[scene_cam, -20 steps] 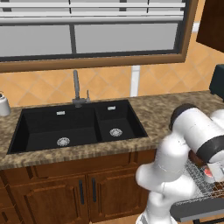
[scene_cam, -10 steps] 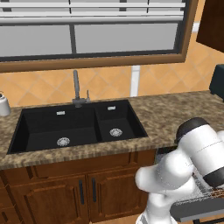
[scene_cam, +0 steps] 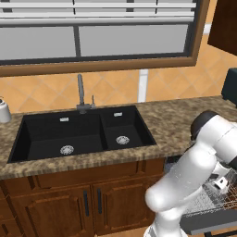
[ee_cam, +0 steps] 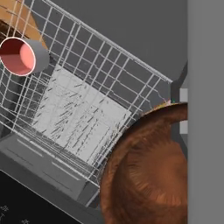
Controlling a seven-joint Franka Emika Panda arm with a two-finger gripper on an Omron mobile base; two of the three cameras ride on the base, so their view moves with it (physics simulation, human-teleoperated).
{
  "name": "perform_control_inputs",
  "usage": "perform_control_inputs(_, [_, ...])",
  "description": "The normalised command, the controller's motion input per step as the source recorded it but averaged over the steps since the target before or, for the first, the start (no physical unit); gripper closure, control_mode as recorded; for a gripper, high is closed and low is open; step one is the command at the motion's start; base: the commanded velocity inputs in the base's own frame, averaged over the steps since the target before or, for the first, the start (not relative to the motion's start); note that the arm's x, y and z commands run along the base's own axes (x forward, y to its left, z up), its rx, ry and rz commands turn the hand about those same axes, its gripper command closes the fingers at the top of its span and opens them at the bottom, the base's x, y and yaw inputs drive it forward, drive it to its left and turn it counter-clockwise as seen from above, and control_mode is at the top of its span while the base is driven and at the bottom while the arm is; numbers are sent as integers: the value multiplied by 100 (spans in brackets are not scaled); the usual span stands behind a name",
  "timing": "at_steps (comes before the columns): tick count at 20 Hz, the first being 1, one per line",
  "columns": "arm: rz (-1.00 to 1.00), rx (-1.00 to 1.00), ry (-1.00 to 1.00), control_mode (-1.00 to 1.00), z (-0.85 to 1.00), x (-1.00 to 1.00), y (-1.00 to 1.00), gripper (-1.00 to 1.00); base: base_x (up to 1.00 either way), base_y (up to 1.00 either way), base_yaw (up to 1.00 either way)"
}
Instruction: Pick up the cup and bowl from the counter, place them in the dishwasher, and close the dishwasher door.
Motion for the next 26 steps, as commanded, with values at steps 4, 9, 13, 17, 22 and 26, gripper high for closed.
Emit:
perform_control_inputs(4, [0,-11,4,-100,-47,6,-41,100,0,0,0])
perform_control_inputs(9, [0,-5,7,-100,-78,0,-25,100,0,0,0])
perform_control_inputs(13, [0,-3,4,-100,-78,0,0,100,0,0,0])
perform_control_inputs(17, [0,-2,3,-100,-59,0,0,-100,0,0,0])
perform_control_inputs(22, [0,-1,0,-100,-12,4,-7,-100,0,0,0])
perform_control_inputs(26, [0,0,0,-100,5,0,-28,-100,0,0,0])
